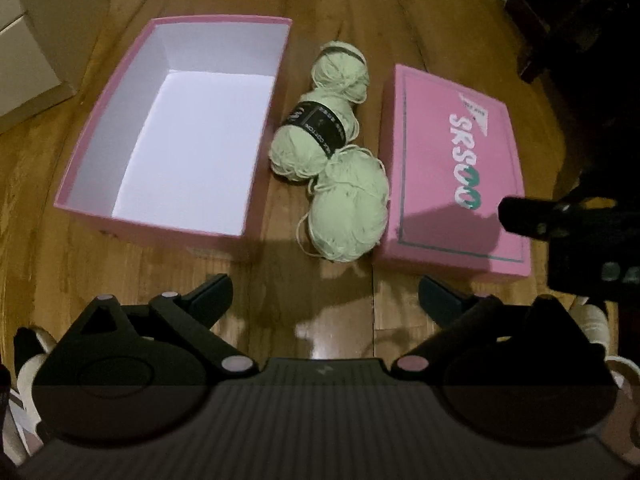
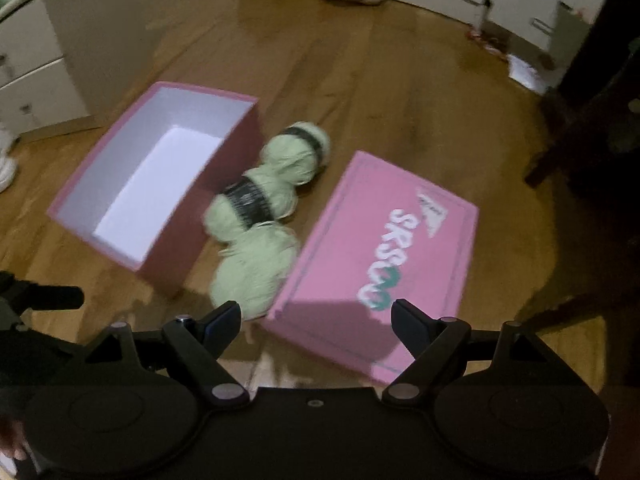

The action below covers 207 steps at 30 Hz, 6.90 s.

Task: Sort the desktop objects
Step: 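Move the left tool down toward the nearest pale green yarn ball, then close the left tool's fingers around the yarn ball, then lift the held yarn ball and carry it over the open pink box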

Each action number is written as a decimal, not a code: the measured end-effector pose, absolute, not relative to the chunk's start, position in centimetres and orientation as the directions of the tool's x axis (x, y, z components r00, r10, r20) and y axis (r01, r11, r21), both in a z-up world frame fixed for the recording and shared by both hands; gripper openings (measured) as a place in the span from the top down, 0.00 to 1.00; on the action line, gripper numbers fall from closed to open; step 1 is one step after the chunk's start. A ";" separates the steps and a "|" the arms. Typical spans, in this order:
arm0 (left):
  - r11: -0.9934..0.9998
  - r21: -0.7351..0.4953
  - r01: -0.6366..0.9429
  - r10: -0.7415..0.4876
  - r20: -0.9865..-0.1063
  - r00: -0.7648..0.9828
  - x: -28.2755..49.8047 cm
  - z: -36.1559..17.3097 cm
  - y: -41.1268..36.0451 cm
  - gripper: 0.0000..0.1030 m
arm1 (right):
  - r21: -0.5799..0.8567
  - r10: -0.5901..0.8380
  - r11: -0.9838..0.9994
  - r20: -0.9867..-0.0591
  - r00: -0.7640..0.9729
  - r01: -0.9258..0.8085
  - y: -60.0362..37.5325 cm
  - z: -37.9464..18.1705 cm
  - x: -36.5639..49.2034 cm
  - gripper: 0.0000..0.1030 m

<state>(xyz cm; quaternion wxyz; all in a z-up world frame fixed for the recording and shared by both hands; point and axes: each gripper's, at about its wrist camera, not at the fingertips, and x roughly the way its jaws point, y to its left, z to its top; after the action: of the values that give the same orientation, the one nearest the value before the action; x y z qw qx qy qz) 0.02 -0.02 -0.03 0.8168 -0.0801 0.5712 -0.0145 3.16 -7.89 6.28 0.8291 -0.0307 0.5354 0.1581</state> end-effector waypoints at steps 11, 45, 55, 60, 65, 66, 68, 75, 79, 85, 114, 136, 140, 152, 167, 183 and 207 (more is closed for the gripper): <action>0.985 -0.170 -0.012 -0.156 -0.929 0.335 2.6 -5.2 -4.4 0.32 | 0.136 0.250 0.949 -0.874 0.416 -0.285 -8.6 5.3 4.1 0.16; 0.992 -0.036 0.123 -0.074 -0.943 0.324 8.0 -12.0 -6.4 0.64 | 0.199 0.245 0.967 -0.899 0.364 -0.160 -10.7 -0.9 5.6 0.16; 0.984 -0.026 0.175 -0.087 -0.932 0.353 7.4 -11.1 -5.8 0.74 | 0.170 0.216 0.973 -0.907 0.362 -0.153 -10.5 -0.8 5.7 0.16; 0.981 -0.036 0.189 -0.105 -0.923 0.369 7.5 -10.7 -6.0 0.81 | 0.169 0.214 0.974 -0.908 0.359 -0.154 -10.4 -0.9 5.7 0.16; 0.983 -0.061 0.174 -0.123 -0.920 0.371 7.4 -9.9 -5.8 0.81 | 0.179 0.223 0.972 -0.909 0.352 -0.153 -10.6 -0.9 5.6 0.16; 0.983 -0.067 0.173 -0.129 -0.918 0.374 7.4 -9.6 -5.7 0.81 | 0.182 0.226 0.971 -0.908 0.352 -0.154 -10.7 -0.8 5.6 0.16; 0.983 -0.090 0.162 -0.146 -0.913 0.380 7.5 -9.0 -5.3 0.80 | 0.186 0.230 0.970 -0.908 0.350 -0.156 -10.6 -0.9 5.6 0.16; 0.985 -0.123 0.119 -0.160 -0.911 0.381 7.9 -9.1 -4.1 0.57 | 0.196 0.236 0.970 -0.910 0.342 -0.146 -10.6 -1.1 5.6 0.16; 0.989 -0.091 0.120 -0.130 -0.916 0.381 8.2 -10.2 -4.2 0.50 | 0.190 0.230 0.971 -0.909 0.346 -0.147 -10.6 -1.1 5.6 0.16; 0.986 -0.131 0.105 -0.160 -0.919 0.361 8.8 -11.4 -4.2 0.40 | 0.189 0.236 0.968 -0.911 0.338 -0.166 -10.3 -1.3 5.4 0.16; 0.986 -0.081 0.148 -0.130 -0.924 0.360 7.7 -11.6 -4.2 0.62 | 0.155 0.191 0.978 -0.936 0.296 -0.141 -11.1 -2.9 5.4 0.16; 0.971 -0.129 0.201 -0.205 -0.881 0.426 2.7 -5.3 -1.4 0.61 | 0.096 0.178 0.958 -0.939 0.295 -0.270 -7.9 -3.0 5.0 0.16; 0.971 -0.093 0.219 -0.189 -0.861 0.473 2.0 -3.4 -0.9 0.61 | 0.126 0.211 0.952 -0.929 0.303 -0.278 -7.4 -2.7 5.0 0.16; 0.981 -0.124 0.152 -0.189 -0.794 0.577 1.8 1.4 2.6 0.61 | 0.228 0.325 0.918 -0.903 0.282 -0.325 -6.1 -1.7 4.8 0.16; 0.980 -0.172 -0.096 -0.087 -0.813 0.576 4.8 -2.0 7.5 0.61 | 0.270 0.345 0.916 -0.907 0.241 -0.296 -6.1 -2.0 4.7 0.16; 0.983 -0.125 -0.135 -0.047 -0.880 0.473 5.9 -7.4 6.5 0.60 | 0.238 0.318 0.921 -0.916 0.244 -0.308 -6.4 -2.3 4.3 0.16; 0.993 -0.060 -0.102 -0.005 -0.880 0.476 4.6 -7.7 4.8 0.64 | 0.181 0.293 0.910 -0.917 0.271 -0.373 -5.3 -1.9 4.0 0.16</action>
<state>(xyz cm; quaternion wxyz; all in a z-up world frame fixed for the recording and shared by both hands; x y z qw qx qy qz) 4.65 4.77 -7.71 0.8574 -0.0520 0.5112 0.0283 4.02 -5.29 -1.95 0.7964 -0.0352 0.5665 0.2089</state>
